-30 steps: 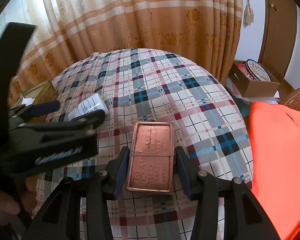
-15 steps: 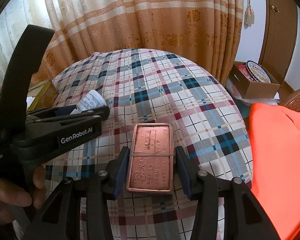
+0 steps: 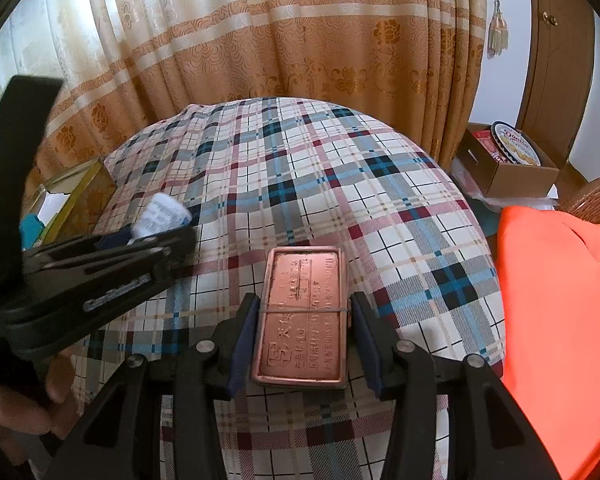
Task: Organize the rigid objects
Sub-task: 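Carry the pill bottle toward the tray while the right gripper carries the card case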
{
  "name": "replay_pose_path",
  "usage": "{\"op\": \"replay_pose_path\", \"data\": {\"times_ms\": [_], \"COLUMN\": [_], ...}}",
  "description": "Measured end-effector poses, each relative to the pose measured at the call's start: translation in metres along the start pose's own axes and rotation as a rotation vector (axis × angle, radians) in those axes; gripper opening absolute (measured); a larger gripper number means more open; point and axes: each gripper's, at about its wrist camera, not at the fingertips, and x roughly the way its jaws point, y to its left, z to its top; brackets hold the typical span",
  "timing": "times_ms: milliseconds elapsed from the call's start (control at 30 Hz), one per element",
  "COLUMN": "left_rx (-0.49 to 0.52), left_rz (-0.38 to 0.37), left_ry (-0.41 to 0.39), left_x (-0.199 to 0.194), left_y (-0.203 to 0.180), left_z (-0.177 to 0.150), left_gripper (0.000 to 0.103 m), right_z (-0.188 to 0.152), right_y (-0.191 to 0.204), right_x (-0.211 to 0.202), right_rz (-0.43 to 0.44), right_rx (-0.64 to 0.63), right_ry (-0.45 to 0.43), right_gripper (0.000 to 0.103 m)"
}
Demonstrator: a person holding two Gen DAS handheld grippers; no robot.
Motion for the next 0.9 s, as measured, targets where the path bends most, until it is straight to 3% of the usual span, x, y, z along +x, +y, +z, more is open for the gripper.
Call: {"op": "replay_pose_path", "data": {"times_ms": [567, 900], "left_rx": [0.025, -0.018], "left_rz": [0.075, 0.087], "left_ry": [-0.102, -0.107], "left_x": [-0.078, -0.104], "left_y": [0.008, 0.027], "left_z": [-0.044, -0.067], "left_gripper": [0.037, 0.037], "right_z": [0.0, -0.001], "right_y": [0.005, 0.01], "right_x": [0.001, 0.002], "right_rz": [-0.04, -0.074], "right_rx": [-0.031, -0.049], "right_ry": [0.005, 0.008], "right_gripper": [0.049, 0.049]}}
